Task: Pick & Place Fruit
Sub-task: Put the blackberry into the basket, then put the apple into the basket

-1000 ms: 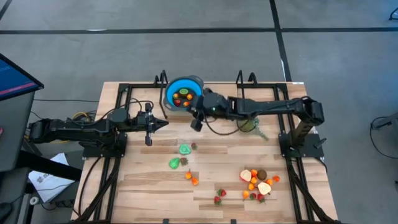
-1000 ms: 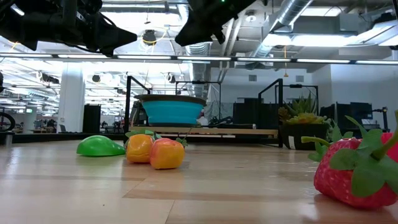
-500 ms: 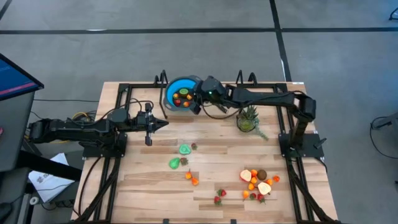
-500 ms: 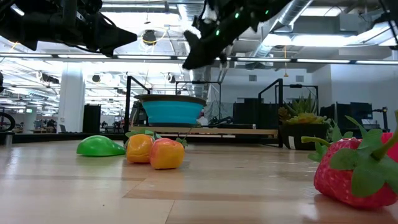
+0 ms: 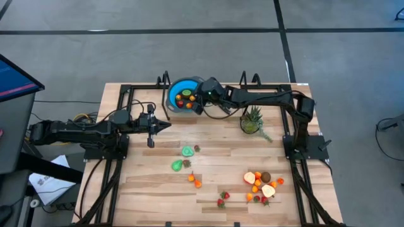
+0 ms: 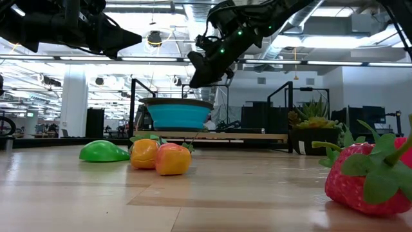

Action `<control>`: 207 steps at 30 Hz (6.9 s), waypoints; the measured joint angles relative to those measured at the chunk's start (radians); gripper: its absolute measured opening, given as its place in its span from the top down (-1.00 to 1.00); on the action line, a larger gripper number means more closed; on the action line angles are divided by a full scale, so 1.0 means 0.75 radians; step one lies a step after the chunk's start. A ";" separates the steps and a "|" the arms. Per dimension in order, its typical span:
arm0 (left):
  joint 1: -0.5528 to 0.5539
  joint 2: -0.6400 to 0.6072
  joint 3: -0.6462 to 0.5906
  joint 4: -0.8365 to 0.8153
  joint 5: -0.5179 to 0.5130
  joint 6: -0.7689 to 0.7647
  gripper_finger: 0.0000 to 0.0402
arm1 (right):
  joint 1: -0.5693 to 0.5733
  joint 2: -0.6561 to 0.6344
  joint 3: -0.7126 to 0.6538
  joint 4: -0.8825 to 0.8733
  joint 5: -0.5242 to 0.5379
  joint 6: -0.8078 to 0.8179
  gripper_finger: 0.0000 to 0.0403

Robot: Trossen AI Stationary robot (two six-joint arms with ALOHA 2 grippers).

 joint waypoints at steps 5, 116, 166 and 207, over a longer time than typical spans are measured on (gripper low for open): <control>0.000 0.000 0.000 0.000 0.000 0.000 0.99 | 0.008 0.000 0.000 -0.005 0.000 0.000 0.26; 0.000 -0.001 0.000 0.000 0.005 -0.070 0.99 | 0.476 -1.431 -1.420 0.588 -0.280 0.096 1.00; 0.000 -0.001 0.000 0.008 0.005 -0.060 0.99 | 0.575 -1.430 -1.260 0.143 -0.243 0.570 0.99; 0.000 -0.001 0.000 0.003 0.004 -0.060 0.99 | 1.194 -0.775 -0.699 -0.998 -0.143 1.303 1.00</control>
